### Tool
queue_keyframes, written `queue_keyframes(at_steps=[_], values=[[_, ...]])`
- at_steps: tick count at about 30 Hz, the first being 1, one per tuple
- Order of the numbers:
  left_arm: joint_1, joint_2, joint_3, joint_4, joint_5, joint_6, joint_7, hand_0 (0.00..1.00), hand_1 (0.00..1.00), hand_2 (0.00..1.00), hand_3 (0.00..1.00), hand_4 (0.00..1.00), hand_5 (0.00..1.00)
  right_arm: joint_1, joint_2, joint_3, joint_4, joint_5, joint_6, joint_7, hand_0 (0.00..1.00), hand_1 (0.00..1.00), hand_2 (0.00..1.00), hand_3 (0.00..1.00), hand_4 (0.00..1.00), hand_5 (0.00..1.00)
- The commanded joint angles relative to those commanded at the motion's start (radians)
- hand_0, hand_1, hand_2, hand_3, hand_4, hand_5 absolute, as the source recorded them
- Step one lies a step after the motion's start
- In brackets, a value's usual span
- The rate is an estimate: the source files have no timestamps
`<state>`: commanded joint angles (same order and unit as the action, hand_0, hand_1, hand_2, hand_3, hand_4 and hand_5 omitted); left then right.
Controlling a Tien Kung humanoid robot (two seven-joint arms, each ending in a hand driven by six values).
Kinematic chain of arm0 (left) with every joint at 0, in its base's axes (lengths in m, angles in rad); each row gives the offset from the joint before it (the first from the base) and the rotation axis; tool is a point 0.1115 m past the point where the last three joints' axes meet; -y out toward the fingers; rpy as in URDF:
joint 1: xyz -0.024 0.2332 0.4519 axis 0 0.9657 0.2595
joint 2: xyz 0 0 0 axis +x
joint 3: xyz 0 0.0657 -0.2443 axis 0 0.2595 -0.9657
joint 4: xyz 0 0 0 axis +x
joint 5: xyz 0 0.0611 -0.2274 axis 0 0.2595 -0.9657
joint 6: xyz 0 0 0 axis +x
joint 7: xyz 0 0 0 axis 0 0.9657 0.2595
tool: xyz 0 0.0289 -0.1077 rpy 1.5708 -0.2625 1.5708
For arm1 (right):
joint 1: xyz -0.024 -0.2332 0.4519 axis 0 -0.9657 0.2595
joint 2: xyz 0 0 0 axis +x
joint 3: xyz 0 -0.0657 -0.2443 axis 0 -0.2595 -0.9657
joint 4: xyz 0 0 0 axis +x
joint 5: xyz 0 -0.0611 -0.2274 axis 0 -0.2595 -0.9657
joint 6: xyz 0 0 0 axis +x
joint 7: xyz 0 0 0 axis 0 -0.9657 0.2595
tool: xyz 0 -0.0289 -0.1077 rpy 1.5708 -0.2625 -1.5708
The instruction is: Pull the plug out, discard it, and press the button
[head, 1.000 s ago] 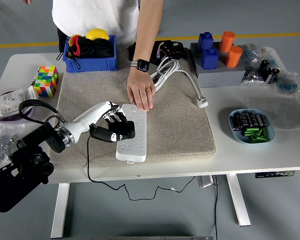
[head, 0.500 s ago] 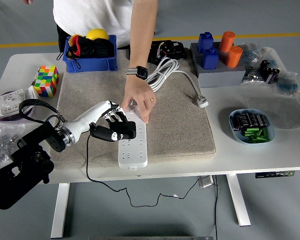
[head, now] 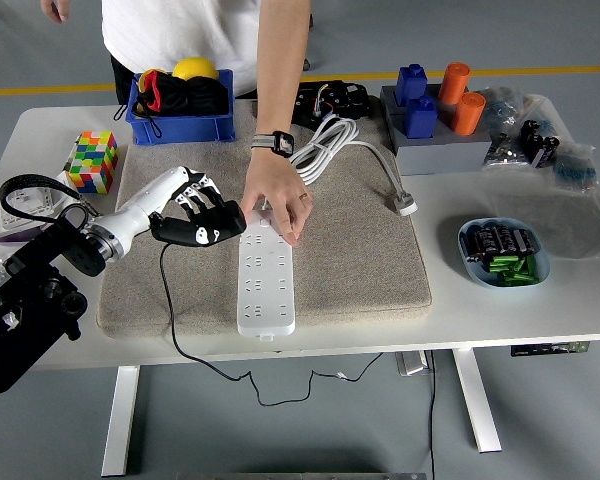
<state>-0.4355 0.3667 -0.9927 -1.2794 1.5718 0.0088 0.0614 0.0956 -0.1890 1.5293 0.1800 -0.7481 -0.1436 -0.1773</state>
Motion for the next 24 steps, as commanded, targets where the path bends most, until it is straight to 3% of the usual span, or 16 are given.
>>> queue_keyframes(at_steps=[9, 11, 12, 17, 18, 23, 24], values=[[-0.056, -0.044, 0.019, 0.201, -0.003, 0.046, -0.036, 0.41, 0.27, 0.273, 0.51, 0.676, 0.002, 0.001, 0.001, -0.005, 0.0, 0.004, -0.001, 0.002, 0.74, 0.661, 0.644, 0.614, 0.658, 0.481], [-0.064, -0.052, 0.028, 0.228, -0.004, 0.049, -0.036, 0.41, 0.27, 0.273, 0.51, 0.676, 0.002, 0.0, 0.001, -0.005, 0.0, 0.004, -0.002, 0.001, 0.74, 0.661, 0.644, 0.614, 0.658, 0.481], [-0.069, -0.057, 0.034, 0.241, -0.007, 0.05, -0.037, 0.487, 0.366, 0.339, 0.576, 0.717, 0.002, 0.0, 0.001, -0.006, 0.0, 0.004, -0.002, 0.001, 0.74, 0.661, 0.644, 0.615, 0.658, 0.48], [-0.09, -0.074, 0.053, 0.299, -0.011, 0.054, -0.039, 0.487, 0.366, 0.339, 0.576, 0.717, 0.002, 0.0, -0.001, -0.007, 0.0, 0.004, -0.002, 0.0, 0.74, 0.661, 0.644, 0.615, 0.658, 0.48], [-0.093, -0.076, 0.054, 0.306, -0.012, 0.054, -0.039, 0.632, 0.541, 0.503, 0.618, 0.727, 0.002, 0.0, -0.001, -0.007, 0.0, 0.004, -0.002, 0.0, 0.74, 0.661, 0.644, 0.614, 0.658, 0.482], [-0.108, -0.082, 0.061, 0.336, -0.013, 0.055, -0.041, 0.632, 0.541, 0.503, 0.618, 0.727, 0.002, 0.001, 0.0, -0.006, 0.0, 0.004, -0.002, 0.0, 0.74, 0.661, 0.644, 0.614, 0.658, 0.482], [-0.111, -0.082, 0.063, 0.344, -0.012, 0.054, -0.04, 0.694, 0.667, 0.577, 0.631, 0.751, 0.002, 0.001, 0.0, -0.007, 0.0, 0.006, -0.002, 0.001, 0.74, 0.661, 0.644, 0.615, 0.659, 0.481]])
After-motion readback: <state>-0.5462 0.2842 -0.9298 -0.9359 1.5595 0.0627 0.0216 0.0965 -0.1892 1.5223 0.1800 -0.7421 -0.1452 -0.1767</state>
